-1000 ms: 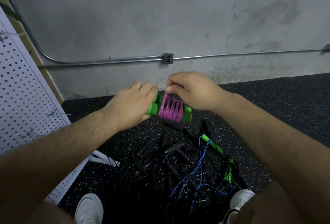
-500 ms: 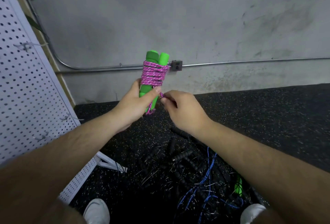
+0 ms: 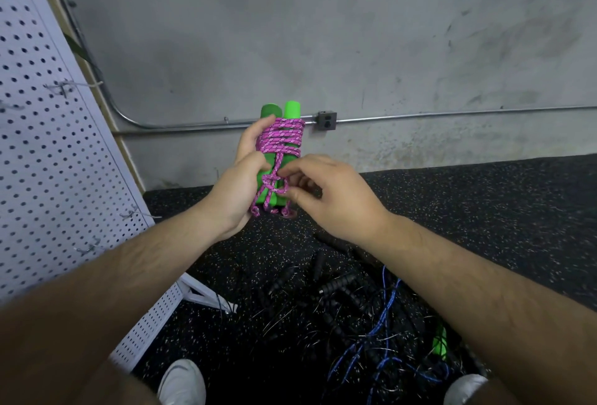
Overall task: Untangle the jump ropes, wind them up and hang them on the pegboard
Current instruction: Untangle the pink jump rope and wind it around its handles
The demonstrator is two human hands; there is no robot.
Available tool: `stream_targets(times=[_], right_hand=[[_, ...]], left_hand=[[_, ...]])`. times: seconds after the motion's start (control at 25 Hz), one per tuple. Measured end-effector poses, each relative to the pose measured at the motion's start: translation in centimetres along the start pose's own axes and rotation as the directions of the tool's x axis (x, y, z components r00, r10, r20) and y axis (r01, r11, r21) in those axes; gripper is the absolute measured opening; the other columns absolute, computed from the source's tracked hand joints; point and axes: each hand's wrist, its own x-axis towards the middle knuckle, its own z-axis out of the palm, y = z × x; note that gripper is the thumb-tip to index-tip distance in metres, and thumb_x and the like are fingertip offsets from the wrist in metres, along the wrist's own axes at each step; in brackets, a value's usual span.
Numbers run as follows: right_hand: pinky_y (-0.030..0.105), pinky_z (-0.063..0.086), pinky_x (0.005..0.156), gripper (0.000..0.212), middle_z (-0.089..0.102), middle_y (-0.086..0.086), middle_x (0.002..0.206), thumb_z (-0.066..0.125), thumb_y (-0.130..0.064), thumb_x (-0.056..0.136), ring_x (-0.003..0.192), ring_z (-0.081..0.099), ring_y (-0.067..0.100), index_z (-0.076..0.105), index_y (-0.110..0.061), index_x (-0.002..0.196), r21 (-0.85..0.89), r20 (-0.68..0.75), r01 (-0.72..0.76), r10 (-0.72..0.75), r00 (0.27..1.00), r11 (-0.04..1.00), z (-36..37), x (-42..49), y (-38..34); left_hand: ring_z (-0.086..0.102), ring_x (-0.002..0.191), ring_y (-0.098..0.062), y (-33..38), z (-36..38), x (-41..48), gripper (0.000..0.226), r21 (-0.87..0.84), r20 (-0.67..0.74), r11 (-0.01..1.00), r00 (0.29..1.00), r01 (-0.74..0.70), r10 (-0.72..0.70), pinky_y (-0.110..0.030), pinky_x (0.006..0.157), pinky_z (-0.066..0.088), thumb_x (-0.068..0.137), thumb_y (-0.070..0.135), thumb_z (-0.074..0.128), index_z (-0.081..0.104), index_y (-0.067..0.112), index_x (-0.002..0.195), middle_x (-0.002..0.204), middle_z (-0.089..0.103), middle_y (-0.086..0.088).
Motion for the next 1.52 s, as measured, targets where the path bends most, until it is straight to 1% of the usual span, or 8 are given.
stream_targets(times=[0.2, 0.4, 0.56, 0.68, 0.8, 1.0, 1.28, 1.52], right_hand=[[0.013, 0.041, 0.070, 0.014, 0.060, -0.001, 0.097, 0.081, -0.013, 0.081, 0.079, 0.054, 0.000, 0.074, -0.009, 0.093, 0.067, 0.027, 0.032, -0.034, 0.999, 0.997, -1.4, 0.3, 0.0], [0.019, 0.046, 0.069, 0.011, 0.071, -0.007, 0.087, 0.080, -0.020, 0.084, 0.077, 0.062, 0.004, 0.076, -0.013, 0.092, 0.190, -0.042, -0.088, 0.098, 0.994, 0.978, -2.4, 0.3, 0.2], [0.032, 0.056, 0.082, 0.025, 0.073, -0.005, 0.097, 0.071, -0.014, 0.091, 0.089, 0.067, 0.008, 0.075, -0.011, 0.116, 0.185, -0.133, -0.027, 0.052, 0.990, 0.982, -2.8, -0.1, 1.0], [0.019, 0.049, 0.084, 0.031, 0.068, 0.004, 0.101, 0.066, -0.011, 0.094, 0.092, 0.062, 0.011, 0.071, -0.006, 0.124, -0.031, -0.108, 0.080, -0.083, 0.991, 0.996, -2.7, -0.3, 1.8], [0.016, 0.045, 0.088, 0.039, 0.062, 0.008, 0.116, 0.059, -0.010, 0.096, 0.101, 0.058, 0.012, 0.062, -0.001, 0.134, -0.150, 0.026, 0.143, -0.141, 0.990, 0.978, -2.5, -0.6, 1.9], [0.019, 0.048, 0.088, 0.044, 0.058, 0.008, 0.123, 0.056, -0.014, 0.098, 0.103, 0.053, 0.005, 0.056, 0.000, 0.139, -0.111, 0.115, 0.217, -0.204, 0.972, 0.970, -2.7, -0.8, 1.3], [0.038, 0.054, 0.087, 0.027, 0.067, 0.001, 0.102, 0.071, -0.020, 0.091, 0.096, 0.064, 0.015, 0.074, -0.012, 0.117, 0.176, 0.033, -0.003, -0.003, 0.999, 0.984, -2.8, -0.9, 0.9], [0.032, 0.055, 0.079, 0.024, 0.070, -0.002, 0.091, 0.076, -0.016, 0.088, 0.085, 0.064, 0.012, 0.077, -0.017, 0.113, 0.242, -0.026, -0.163, 0.174, 0.984, 0.956, -4.0, -0.9, 1.6]], left_hand=[[0.067, 0.069, -0.035, 0.8, 0.2, -0.9, 0.065, -0.091, 0.150, 0.987, 0.981, 0.136, -0.121, -0.059, 0.061, 0.058, 0.096, -0.009, 0.038, 0.048, 0.041, 0.137, 0.116, 0.067, -0.017], [0.066, 0.087, -0.047, 0.6, -0.2, -0.4, 0.067, -0.157, 0.209, 0.970, 0.966, 0.184, -0.150, -0.078, 0.067, 0.050, 0.088, -0.010, 0.053, 0.051, 0.040, 0.132, 0.131, 0.060, -0.024], [0.066, 0.087, -0.038, 0.2, -0.3, 0.0, 0.075, -0.143, 0.179, 0.970, 0.969, 0.195, -0.169, -0.063, 0.072, 0.057, 0.076, -0.012, 0.052, 0.047, 0.035, 0.134, 0.119, 0.061, -0.027], [0.068, 0.081, -0.028, 0.3, 0.2, 0.1, 0.077, -0.191, 0.177, 0.963, 0.972, 0.189, -0.156, -0.043, 0.069, 0.061, 0.071, -0.013, 0.052, 0.045, 0.031, 0.134, 0.110, 0.065, -0.022], [0.067, 0.083, -0.029, 0.0, 0.2, 0.3, 0.078, -0.214, 0.162, 0.959, 0.974, 0.189, -0.155, -0.043, 0.069, 0.060, 0.071, -0.013, 0.052, 0.045, 0.032, 0.134, 0.112, 0.065, -0.021], [0.071, 0.087, -0.029, -0.1, 0.3, 0.1, 0.077, -0.241, 0.168, 0.951, 0.973, 0.193, -0.155, -0.046, 0.070, 0.061, 0.073, -0.011, 0.062, 0.044, 0.031, 0.134, 0.115, 0.068, -0.020], [0.072, 0.087, -0.029, 0.2, 1.1, -0.2, 0.079, -0.257, 0.180, 0.942, 0.968, 0.216, -0.173, -0.045, 0.067, 0.062, 0.069, -0.011, 0.066, 0.043, 0.029, 0.133, 0.109, 0.071, -0.019], [0.072, 0.092, -0.028, 0.4, 1.0, 0.0, 0.080, -0.266, 0.157, 0.945, 0.975, 0.192, -0.154, -0.044, 0.071, 0.063, 0.068, -0.014, 0.065, 0.041, 0.029, 0.131, 0.112, 0.068, -0.018]])
